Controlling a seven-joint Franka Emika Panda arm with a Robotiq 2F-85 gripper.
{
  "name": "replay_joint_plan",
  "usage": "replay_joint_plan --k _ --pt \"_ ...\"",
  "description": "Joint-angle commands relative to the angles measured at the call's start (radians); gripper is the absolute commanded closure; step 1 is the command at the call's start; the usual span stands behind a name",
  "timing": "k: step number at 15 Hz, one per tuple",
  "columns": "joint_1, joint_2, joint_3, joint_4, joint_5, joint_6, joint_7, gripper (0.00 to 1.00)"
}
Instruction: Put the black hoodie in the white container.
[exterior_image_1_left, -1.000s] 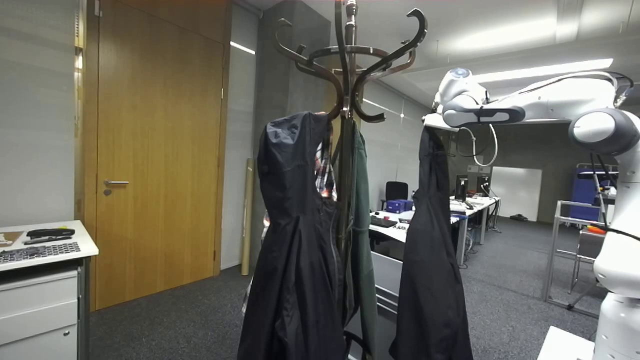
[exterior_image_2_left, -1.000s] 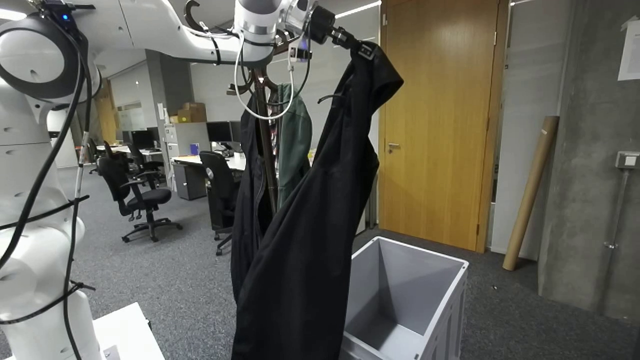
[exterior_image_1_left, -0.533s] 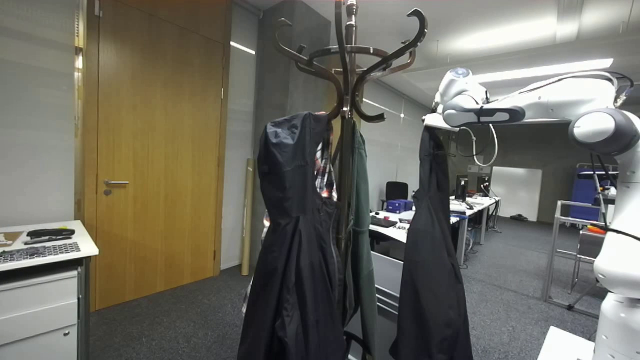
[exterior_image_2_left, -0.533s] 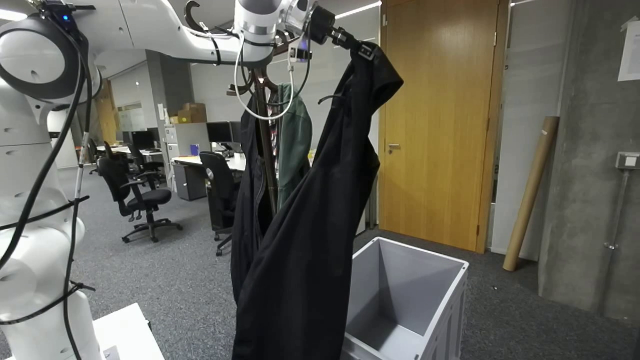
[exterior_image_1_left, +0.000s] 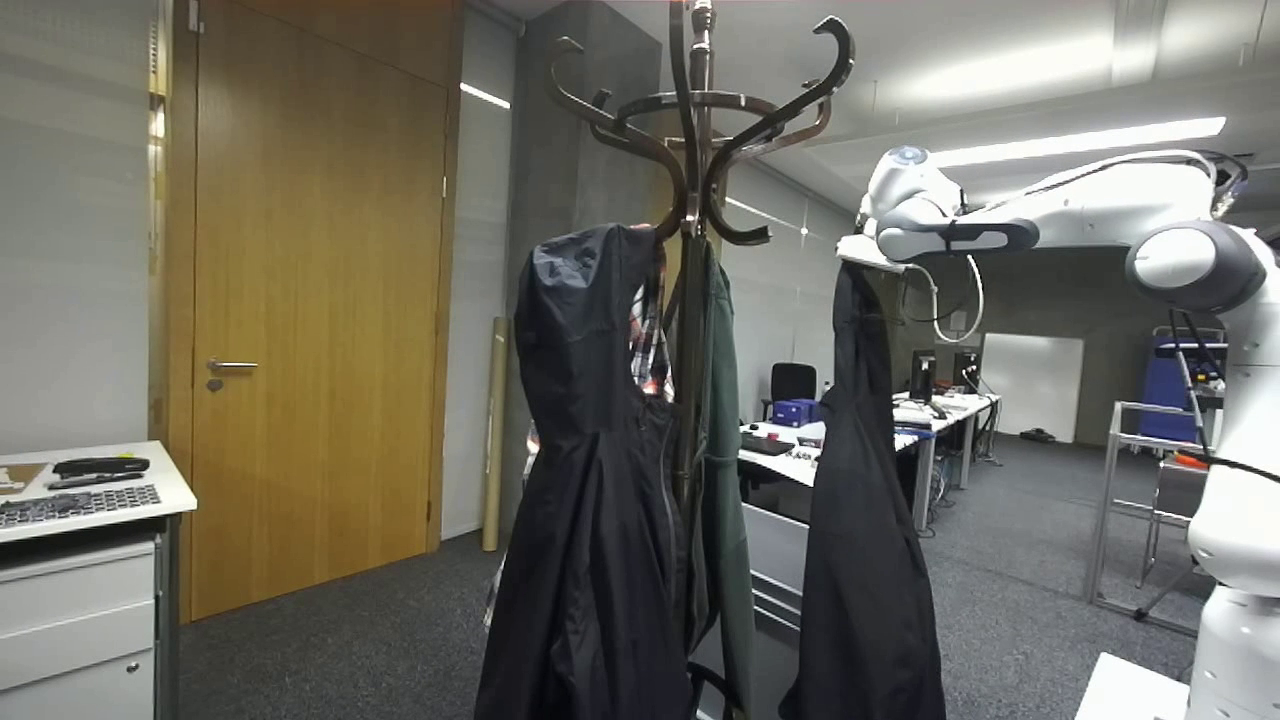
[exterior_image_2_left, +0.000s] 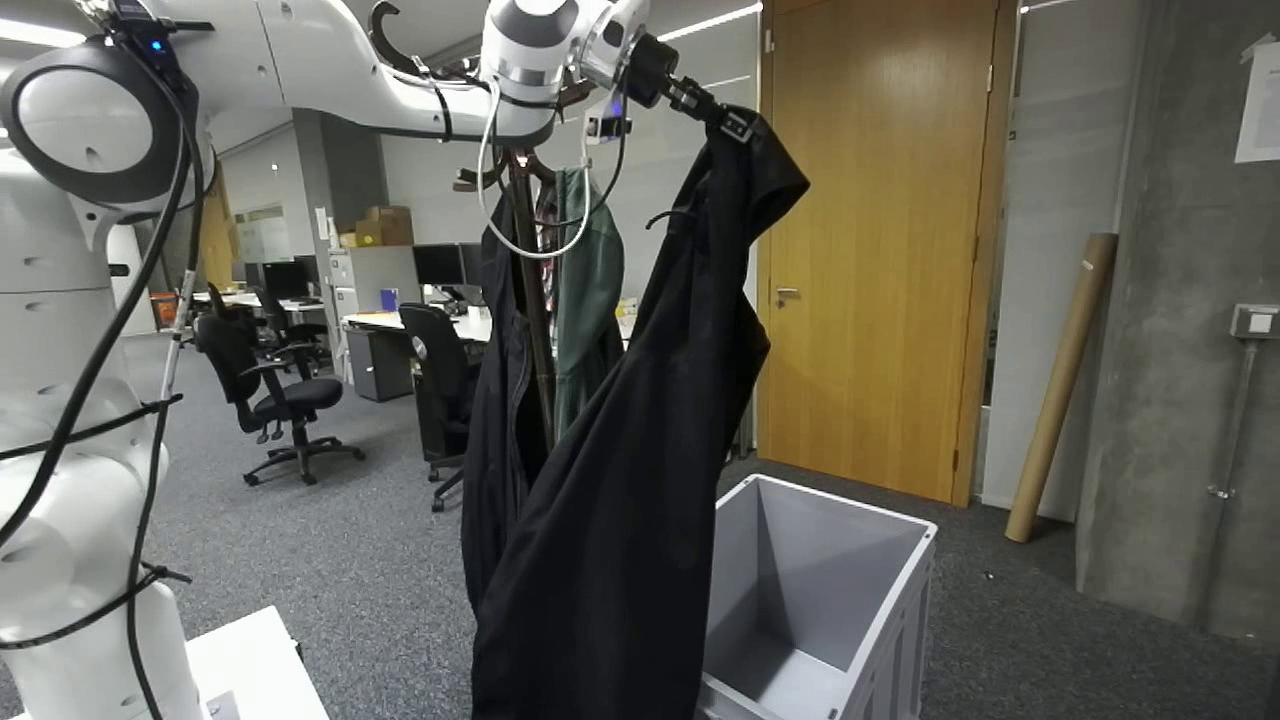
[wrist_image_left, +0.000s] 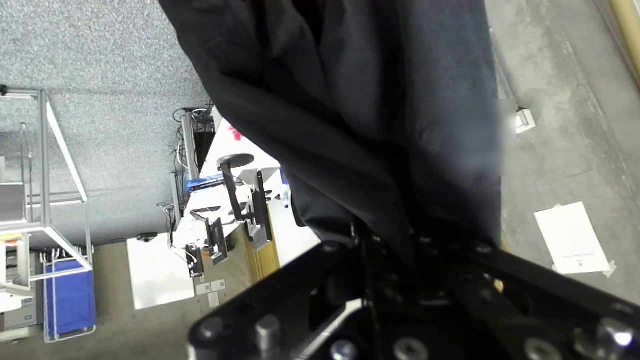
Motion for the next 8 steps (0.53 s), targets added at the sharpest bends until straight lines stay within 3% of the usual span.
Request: replay_joint_plan --k 1,2,3,8 --pt "0.01 0.108 0.0 0.175 -0.015 -0.024 0.092 0.99" --pt "0.014 0.144 -0.001 0.223 -0.018 -0.035 0.122 0.99" --pt "0.101 0.177 -0.097 0.263 0.0 -0.032 0.148 0.99" --pt "0.188 0.348 -0.218 0.441 0.052 -0.063 0.302 0.99"
